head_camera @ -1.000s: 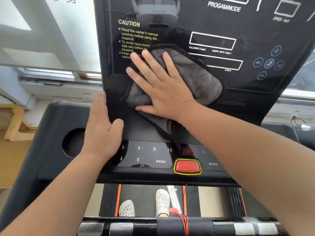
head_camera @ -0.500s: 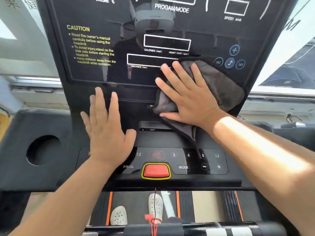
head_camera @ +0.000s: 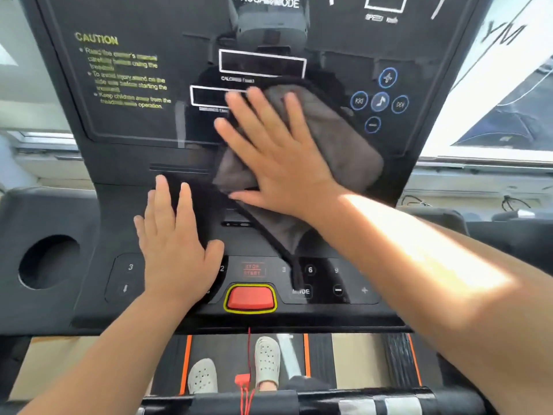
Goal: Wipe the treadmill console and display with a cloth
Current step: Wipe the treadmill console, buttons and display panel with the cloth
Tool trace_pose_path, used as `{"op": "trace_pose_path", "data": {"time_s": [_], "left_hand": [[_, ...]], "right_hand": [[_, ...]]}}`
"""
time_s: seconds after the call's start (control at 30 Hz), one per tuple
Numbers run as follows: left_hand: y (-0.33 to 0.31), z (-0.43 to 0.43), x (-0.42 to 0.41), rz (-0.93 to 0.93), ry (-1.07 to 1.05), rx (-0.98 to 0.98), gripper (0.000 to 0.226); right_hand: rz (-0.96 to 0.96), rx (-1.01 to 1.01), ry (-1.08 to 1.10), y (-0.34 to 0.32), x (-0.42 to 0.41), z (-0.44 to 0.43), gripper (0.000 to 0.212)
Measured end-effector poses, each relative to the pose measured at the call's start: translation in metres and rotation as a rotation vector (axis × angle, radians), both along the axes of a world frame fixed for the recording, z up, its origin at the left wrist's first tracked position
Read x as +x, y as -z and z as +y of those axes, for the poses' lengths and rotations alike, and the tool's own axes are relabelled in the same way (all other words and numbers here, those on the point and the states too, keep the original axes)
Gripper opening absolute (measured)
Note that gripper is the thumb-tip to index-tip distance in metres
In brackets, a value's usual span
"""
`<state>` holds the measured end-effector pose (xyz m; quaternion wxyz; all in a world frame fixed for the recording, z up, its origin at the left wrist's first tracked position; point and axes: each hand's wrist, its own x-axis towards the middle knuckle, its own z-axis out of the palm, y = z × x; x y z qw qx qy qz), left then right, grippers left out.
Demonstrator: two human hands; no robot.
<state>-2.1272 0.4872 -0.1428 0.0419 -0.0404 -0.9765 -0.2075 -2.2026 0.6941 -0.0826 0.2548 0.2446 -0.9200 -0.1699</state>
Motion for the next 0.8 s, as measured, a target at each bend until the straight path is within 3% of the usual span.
{"op": "trace_pose_path", "data": {"time_s": [0.13,0.33,0.6,0.8], "left_hand": [[-0.003,0.007,-0.002,-0.008,-0.018,0.011,0.091],[-0.006,0.020,-0.001,-0.012,-0.082,0.063,0.089],[-0.009,0.028,-0.001,-0.032,-0.108,0.076,0.088],[-0.015,0.035,0.003,-0.040,-0.129,0.095,0.089]], "right_hand": [[-0.016,0.004,-0.034,0.000,-0.007,-0.017,0.096],[0.014,-0.010,-0.029,0.013,0.010,0.046,0.094],[0.096,-0.088,0.088,0.028,0.031,0.111,0.090],[0.033,-0.195,0.201,0.032,0.042,0.096,0.098]]}}
